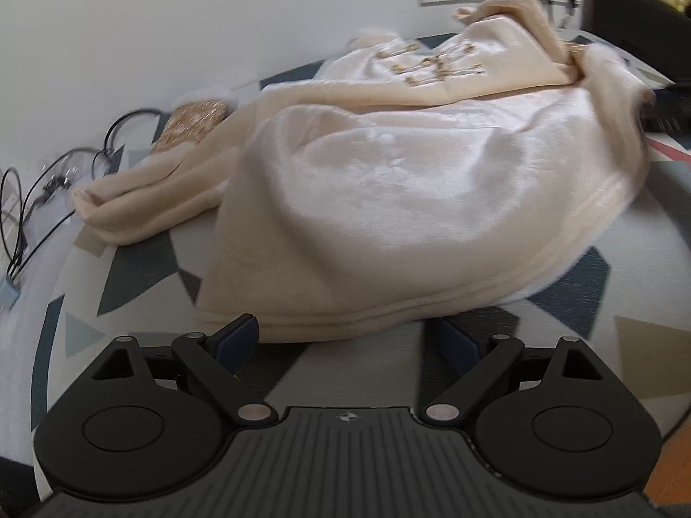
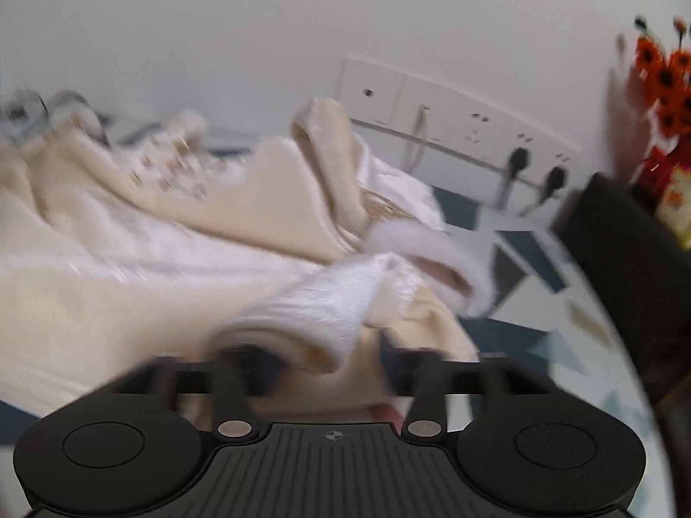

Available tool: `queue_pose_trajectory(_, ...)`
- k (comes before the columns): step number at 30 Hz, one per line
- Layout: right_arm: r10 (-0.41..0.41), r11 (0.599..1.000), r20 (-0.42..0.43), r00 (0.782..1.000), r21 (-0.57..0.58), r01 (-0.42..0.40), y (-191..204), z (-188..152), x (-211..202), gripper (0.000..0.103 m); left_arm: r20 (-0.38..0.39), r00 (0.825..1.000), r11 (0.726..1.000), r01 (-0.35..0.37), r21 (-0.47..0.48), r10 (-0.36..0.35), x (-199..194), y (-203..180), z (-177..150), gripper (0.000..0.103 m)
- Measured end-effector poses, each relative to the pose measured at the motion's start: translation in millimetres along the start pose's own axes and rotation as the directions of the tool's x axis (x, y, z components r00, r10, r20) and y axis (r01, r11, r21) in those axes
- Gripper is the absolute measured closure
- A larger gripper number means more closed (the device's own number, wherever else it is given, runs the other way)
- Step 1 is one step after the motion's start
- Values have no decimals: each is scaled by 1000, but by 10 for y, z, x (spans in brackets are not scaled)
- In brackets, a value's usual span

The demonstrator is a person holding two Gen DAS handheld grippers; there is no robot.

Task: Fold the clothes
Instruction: 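Grasp the robe hem edge with the right gripper and lift it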

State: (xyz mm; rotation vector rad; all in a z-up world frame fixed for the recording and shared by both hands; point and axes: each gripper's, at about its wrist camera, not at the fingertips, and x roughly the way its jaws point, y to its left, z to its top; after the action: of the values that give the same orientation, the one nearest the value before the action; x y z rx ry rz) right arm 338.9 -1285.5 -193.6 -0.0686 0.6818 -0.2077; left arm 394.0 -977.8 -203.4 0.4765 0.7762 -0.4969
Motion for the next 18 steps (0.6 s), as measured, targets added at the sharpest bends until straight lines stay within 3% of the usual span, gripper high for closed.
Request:
queue_pose_trajectory(6,1,984,147,989,174,-27,-259,200,-449,96,51,998,997,26,79,-30,-85,-234,-13,10)
queue_pose_trajectory(14,1,978,208,978,204,-44,-453,384,-740,97,137,986,976,65,206,-95,-104,-726,121,10)
queue_pose_trajectory(18,1,983,222,975,178,-42,-470,440,-819,97,208,975,967,24,252,-78,-47,-955,205,10)
